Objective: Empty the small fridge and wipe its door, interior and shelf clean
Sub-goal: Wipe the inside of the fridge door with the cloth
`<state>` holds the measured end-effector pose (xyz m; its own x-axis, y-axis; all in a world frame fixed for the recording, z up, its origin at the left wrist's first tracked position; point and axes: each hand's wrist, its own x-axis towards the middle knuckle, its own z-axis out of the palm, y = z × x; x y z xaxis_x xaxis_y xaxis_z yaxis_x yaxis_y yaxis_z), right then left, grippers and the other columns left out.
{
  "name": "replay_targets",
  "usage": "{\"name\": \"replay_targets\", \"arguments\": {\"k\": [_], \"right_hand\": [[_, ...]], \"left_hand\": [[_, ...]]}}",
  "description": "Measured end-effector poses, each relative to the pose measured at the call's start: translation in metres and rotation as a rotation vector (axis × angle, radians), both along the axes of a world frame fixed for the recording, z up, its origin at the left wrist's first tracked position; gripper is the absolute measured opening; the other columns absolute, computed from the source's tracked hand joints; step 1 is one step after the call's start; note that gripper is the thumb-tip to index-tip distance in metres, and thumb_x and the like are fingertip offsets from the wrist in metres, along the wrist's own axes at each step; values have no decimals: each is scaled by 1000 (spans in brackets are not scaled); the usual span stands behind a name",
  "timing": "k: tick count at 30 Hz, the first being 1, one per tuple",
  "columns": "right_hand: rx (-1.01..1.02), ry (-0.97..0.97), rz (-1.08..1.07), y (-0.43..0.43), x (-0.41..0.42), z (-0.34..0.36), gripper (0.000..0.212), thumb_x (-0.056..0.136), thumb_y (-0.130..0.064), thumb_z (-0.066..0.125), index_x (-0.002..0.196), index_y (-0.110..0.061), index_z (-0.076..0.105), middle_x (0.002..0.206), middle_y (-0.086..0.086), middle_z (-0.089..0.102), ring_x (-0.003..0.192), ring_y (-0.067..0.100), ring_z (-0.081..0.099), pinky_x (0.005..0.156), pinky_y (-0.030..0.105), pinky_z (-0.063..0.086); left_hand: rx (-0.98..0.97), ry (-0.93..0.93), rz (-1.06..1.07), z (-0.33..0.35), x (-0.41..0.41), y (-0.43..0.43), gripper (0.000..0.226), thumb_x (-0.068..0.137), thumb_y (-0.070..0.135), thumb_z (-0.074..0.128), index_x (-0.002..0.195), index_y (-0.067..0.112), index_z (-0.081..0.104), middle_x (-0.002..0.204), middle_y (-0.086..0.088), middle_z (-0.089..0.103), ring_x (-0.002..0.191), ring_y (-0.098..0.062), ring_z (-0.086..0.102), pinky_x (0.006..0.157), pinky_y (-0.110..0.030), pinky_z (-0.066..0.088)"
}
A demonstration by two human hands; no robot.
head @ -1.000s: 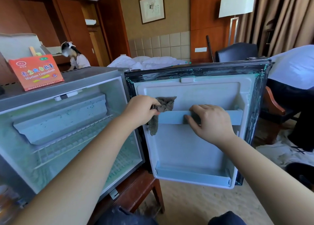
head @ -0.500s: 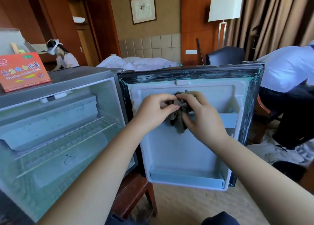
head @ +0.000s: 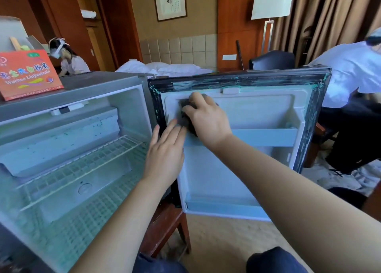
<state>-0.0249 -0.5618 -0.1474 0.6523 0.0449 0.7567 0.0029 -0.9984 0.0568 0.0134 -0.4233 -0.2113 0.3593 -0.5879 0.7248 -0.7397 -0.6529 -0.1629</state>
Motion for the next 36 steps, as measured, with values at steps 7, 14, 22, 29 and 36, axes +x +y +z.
{"name": "replay_targets", "arguments": {"k": [7,14,22,29,36], "right_hand": [[145,61,39,-3,0,-9,35,89,-22,42,108,-12,70,123,10,53,111,34,47,85,40,47],[153,358,56,9,13,30,31,81,-5,57,101,-23,72,110,4,64,101,26,59,69,23,34],[242,800,75,-12,-11,41,34,101,-23,41,127,-20,61,135,0,57,123,21,49,100,25,35],[182,686,-82,-4,-14,12,63,96,-64,20,95,-16,60,112,8,59,106,28,55,76,33,36],[-5,706,-429,-102,-76,16,43,103,-38,22,141,-30,40,127,12,49,117,34,52,94,45,46]], "left_hand": [[-63,106,-50,5,-3,-11,52,66,-8,69,117,-1,62,122,-13,64,128,-27,52,104,-54,38],[-83,145,-91,4,1,-2,55,68,-11,60,121,2,60,128,-11,61,131,-25,47,106,-54,36],[-117,154,-117,2,3,-3,55,71,-9,46,123,2,58,130,-13,59,133,-20,37,104,-55,38],[-68,195,-109,0,3,0,53,68,-18,56,118,-2,58,130,-18,57,135,-28,43,101,-60,42],[-76,229,-36,3,-3,-13,62,76,-14,48,134,8,52,138,-6,54,142,-21,33,112,-52,27]]}}
